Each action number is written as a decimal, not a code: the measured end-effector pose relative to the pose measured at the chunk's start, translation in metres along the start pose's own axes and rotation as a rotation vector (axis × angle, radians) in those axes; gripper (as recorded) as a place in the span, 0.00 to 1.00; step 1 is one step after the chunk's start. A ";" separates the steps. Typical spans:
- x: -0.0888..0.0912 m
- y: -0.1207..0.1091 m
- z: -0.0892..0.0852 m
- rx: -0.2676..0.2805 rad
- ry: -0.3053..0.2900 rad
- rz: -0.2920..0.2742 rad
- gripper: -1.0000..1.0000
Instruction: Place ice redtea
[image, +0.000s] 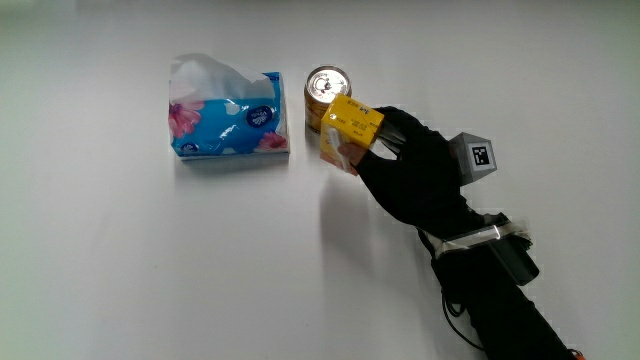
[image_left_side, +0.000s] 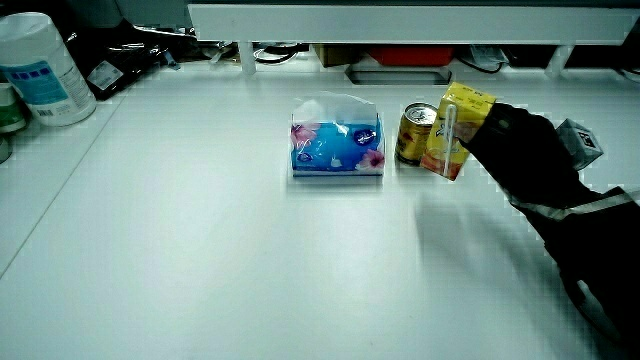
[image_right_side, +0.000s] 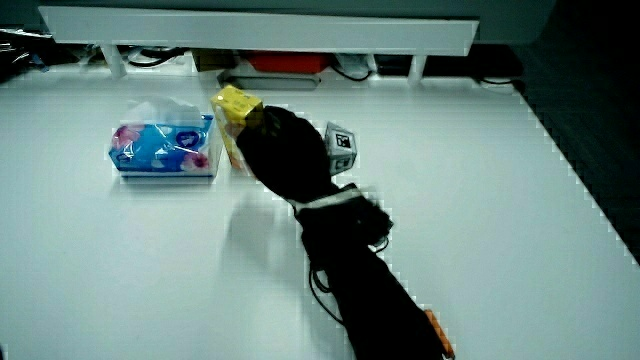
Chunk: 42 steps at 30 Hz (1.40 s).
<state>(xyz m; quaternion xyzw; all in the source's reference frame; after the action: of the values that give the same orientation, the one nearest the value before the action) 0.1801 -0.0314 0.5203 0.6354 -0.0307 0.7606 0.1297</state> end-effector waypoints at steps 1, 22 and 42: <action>0.002 -0.001 0.001 0.016 0.007 -0.012 0.50; 0.065 -0.016 0.024 0.180 0.034 -0.125 0.50; 0.062 -0.024 0.022 0.183 0.047 -0.149 0.22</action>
<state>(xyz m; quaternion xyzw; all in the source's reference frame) 0.1969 -0.0028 0.5821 0.6270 0.0893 0.7632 0.1278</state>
